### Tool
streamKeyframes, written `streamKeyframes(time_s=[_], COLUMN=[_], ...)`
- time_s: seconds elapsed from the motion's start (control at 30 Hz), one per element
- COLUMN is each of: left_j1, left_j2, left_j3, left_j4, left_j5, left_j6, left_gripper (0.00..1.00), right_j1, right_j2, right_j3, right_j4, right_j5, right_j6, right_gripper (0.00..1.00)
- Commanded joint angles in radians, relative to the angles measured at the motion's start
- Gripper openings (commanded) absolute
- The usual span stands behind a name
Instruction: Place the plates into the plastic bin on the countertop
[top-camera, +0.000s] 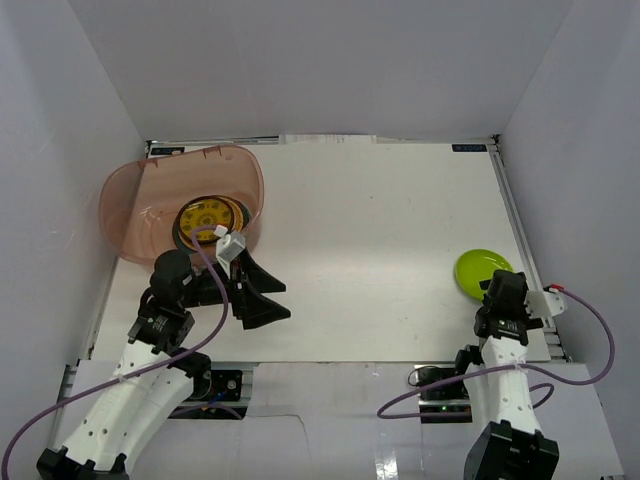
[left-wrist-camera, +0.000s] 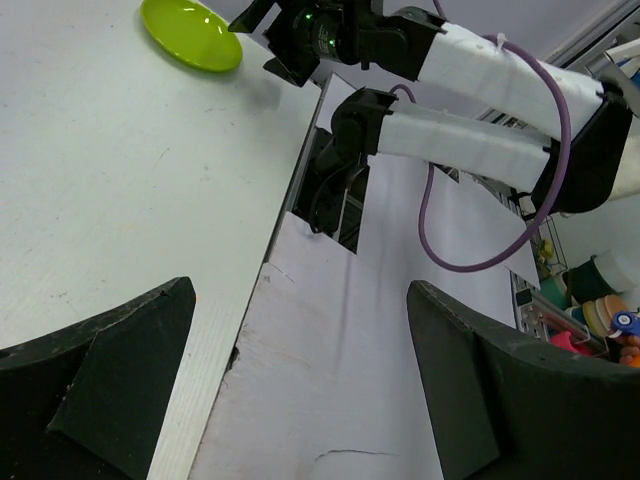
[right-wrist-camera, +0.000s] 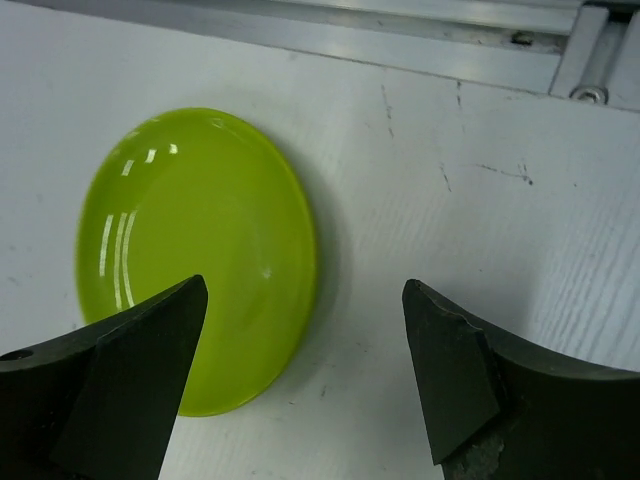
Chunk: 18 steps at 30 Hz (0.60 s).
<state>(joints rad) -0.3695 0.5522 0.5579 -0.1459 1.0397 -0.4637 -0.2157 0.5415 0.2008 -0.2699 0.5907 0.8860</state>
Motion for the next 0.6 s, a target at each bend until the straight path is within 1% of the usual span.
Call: streamKeyframes(time_s=[0.0, 0.03, 0.1, 0.13, 0.17, 0.2, 0.23, 0.27, 0.3, 0.4, 0.43, 0.47, 0.5, 0.53, 0.57], left_j1=[-0.016, -0.017, -0.019, -0.019, -0.019, -0.020, -0.022, -0.020, -0.020, -0.019, -0.019, -0.020, -0.020, -0.020, -0.020], left_j2=[-0.014, -0.020, -0.023, -0.026, -0.026, -0.028, -0.029, -0.031, -0.031, -0.028, -0.026, -0.025, -0.017, -0.012, -0.008], left_j3=[0.023, 0.025, 0.023, 0.023, 0.022, 0.022, 0.022, 0.020, 0.022, 0.027, 0.028, 0.034, 0.048, 0.103, 0.138], left_j4=[-0.050, -0.060, -0.067, -0.072, -0.075, -0.083, -0.086, -0.087, -0.089, -0.098, -0.103, -0.107, -0.124, -0.174, -0.191], left_j5=[-0.041, -0.047, -0.067, -0.072, -0.078, -0.092, -0.096, -0.099, -0.104, -0.124, -0.145, -0.159, -0.177, -0.200, -0.249], left_j6=[0.056, 0.060, 0.063, 0.065, 0.065, 0.066, 0.068, 0.069, 0.069, 0.071, 0.073, 0.071, 0.076, 0.082, 0.083], left_gripper=[0.98, 0.98, 0.98, 0.98, 0.98, 0.98, 0.98, 0.98, 0.98, 0.98, 0.98, 0.98, 0.98, 0.98, 0.98], right_j1=[-0.047, -0.065, -0.082, -0.089, -0.090, -0.091, -0.091, -0.093, -0.093, -0.091, -0.087, -0.080, -0.068, -0.036, -0.018], right_j2=[0.115, 0.170, 0.227, 0.280, 0.303, 0.351, 0.373, 0.388, 0.397, 0.365, 0.321, 0.296, 0.269, 0.224, 0.207], right_j3=[-0.008, -0.033, -0.057, -0.064, -0.084, -0.089, -0.086, -0.080, -0.080, -0.089, -0.083, -0.072, -0.039, -0.012, 0.020], right_j4=[0.030, 0.111, 0.208, 0.312, 0.371, 0.444, 0.460, 0.477, 0.491, 0.584, 0.598, 0.615, 0.617, 0.606, 0.577], right_j5=[-0.049, -0.137, -0.218, -0.253, -0.329, -0.382, -0.382, -0.419, -0.434, -0.521, -0.569, -0.581, -0.582, -0.591, -0.621], right_j6=[0.056, 0.047, 0.047, 0.048, 0.028, 0.021, 0.021, 0.025, 0.025, 0.013, 0.007, -0.013, -0.030, -0.045, -0.061], right_gripper=[0.84, 0.83, 0.79, 0.74, 0.62, 0.43, 0.43, 0.11, 0.08, 0.08, 0.08, 0.08, 0.08, 0.08, 0.08])
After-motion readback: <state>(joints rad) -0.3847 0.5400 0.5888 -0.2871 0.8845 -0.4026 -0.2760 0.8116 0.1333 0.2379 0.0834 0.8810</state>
